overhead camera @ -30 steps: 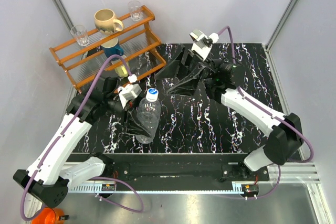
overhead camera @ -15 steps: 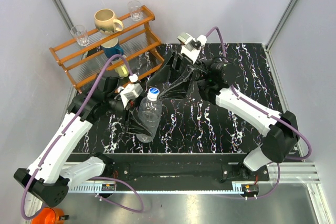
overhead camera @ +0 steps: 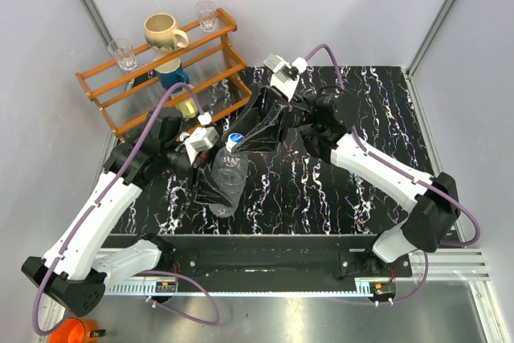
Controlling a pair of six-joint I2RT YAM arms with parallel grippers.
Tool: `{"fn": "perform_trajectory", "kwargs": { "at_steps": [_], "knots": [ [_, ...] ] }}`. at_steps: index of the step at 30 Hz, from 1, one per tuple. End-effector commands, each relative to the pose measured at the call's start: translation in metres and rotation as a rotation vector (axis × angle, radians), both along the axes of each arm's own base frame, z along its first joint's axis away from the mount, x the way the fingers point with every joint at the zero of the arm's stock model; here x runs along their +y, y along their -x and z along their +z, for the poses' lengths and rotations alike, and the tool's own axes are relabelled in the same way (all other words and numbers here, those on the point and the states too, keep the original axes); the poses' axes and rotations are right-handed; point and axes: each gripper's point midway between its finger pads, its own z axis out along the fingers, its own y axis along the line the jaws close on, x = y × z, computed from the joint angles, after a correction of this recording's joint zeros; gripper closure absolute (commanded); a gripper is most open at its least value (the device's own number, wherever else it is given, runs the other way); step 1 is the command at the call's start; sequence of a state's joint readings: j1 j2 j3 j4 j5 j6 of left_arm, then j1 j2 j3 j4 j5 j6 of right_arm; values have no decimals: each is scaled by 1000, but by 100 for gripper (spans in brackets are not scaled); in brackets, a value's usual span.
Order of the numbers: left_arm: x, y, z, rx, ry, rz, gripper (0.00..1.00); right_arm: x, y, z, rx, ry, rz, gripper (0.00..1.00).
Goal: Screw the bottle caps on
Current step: Screw the bottle cap onto the plastic bottle.
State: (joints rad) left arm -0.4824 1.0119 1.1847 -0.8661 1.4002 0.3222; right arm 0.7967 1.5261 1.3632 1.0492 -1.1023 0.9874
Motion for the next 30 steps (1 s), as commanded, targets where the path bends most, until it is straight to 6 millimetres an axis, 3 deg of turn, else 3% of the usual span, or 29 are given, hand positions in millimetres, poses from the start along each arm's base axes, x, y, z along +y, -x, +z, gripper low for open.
{"fn": "perform_trajectory", "kwargs": {
  "at_steps": [1, 7, 12, 17, 21, 22, 24, 25, 26, 30],
  "knots": [
    [-3, -9, 13, -95, 39, 13, 100, -14, 18, 18, -67, -53, 7, 55],
    [-5, -22, 8, -119, -1, 90, 100, -12, 15, 11, -42, -35, -13, 69],
    [-7, -47, 2, -157, -58, 218, 100, -1, -2, -5, 13, 31, -107, 85],
    [-7, -73, 4, -197, -91, 357, 100, 16, -30, -47, 42, 204, -323, 99],
    [2, -111, 0, -255, -165, 559, 100, 24, -71, -73, 147, 323, -570, 100],
    [4, -118, -1, -271, -177, 597, 100, 26, -75, -88, 183, 383, -608, 100],
    [13, -135, -8, -305, -226, 691, 100, 25, -93, -92, 231, 407, -727, 100],
    [17, -141, -9, -319, -240, 724, 100, 24, -96, -109, 280, 482, -769, 100],
    [24, -150, -13, -337, -271, 780, 100, 24, -99, -112, 302, 500, -804, 100],
    [35, -163, -20, -373, -318, 857, 100, 7, -122, -132, 404, 569, -1032, 100]
  ]
}}
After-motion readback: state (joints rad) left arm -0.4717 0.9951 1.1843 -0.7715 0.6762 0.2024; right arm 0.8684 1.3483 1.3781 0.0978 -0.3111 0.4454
